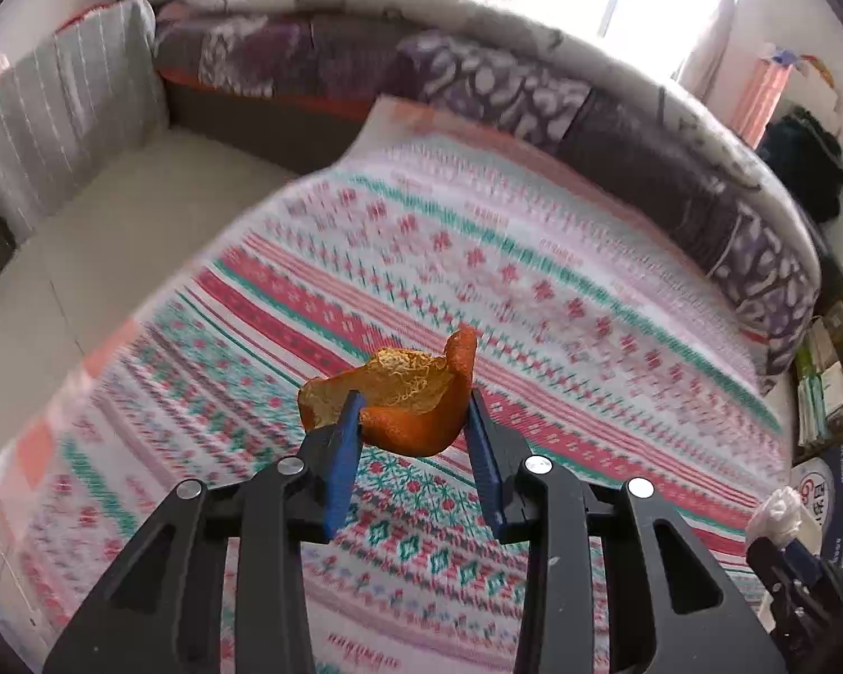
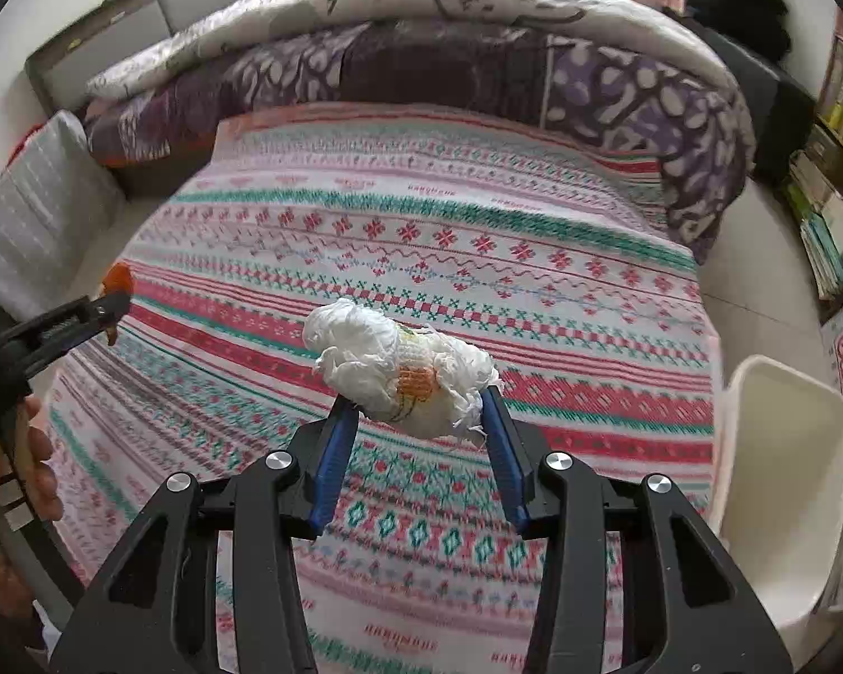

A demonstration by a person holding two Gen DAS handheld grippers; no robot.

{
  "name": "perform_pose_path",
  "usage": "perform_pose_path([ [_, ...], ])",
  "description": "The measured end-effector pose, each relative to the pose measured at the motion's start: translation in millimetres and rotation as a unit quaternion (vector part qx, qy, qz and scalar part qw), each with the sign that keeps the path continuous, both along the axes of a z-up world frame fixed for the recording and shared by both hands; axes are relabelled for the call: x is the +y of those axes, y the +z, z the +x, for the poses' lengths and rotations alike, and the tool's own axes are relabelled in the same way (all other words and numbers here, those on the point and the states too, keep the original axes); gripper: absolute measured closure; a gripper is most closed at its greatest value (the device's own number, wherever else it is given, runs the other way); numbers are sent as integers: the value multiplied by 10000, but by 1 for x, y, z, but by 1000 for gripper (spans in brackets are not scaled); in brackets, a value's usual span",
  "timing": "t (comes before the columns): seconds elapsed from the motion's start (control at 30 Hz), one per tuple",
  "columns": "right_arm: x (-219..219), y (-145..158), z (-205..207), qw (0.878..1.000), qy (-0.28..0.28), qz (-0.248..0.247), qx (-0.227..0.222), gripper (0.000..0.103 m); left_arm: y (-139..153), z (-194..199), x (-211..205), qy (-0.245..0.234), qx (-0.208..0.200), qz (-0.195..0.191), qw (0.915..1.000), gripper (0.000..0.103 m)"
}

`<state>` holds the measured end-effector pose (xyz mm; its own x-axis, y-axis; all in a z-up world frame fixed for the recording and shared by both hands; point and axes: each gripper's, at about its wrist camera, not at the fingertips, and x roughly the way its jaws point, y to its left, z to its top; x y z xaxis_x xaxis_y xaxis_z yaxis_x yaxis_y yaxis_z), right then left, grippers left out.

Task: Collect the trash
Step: 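Carry the tissue into the bin and open the right tool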

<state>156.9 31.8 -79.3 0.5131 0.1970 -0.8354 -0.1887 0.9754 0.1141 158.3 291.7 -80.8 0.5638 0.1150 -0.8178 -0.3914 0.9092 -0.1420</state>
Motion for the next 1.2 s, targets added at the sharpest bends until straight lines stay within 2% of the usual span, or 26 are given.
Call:
perform_pose_path([
  [0.2,-15,28,-24,9989,-152,-30,-440,60,54,-32,-12,-61,-354,269,9990,67],
  [0.33,-28,34,-32,9978,-278,-52,-595,60,68,-53,-28,-94,-454,262,9986,67],
  [0.47,-44,33,-37,9967,-448,-68,-676,60,64,-68,-52,-144,-547,105,9983,67],
  [0.57,-58,30,-37,9960,-615,-87,-643,60,60,-69,-72,-284,-620,175,9975,67],
  [0.63,-66,30,-36,9953,-714,-115,-640,60,58,-65,-82,-352,-675,212,9969,67],
  [0.8,-87,34,-35,9926,-990,-165,-690,60,53,-50,-100,-440,-666,-116,9967,67],
  [1.2,-154,34,-29,9811,-1823,-295,-576,58,43,-34,-151,-878,-612,-167,9941,67],
])
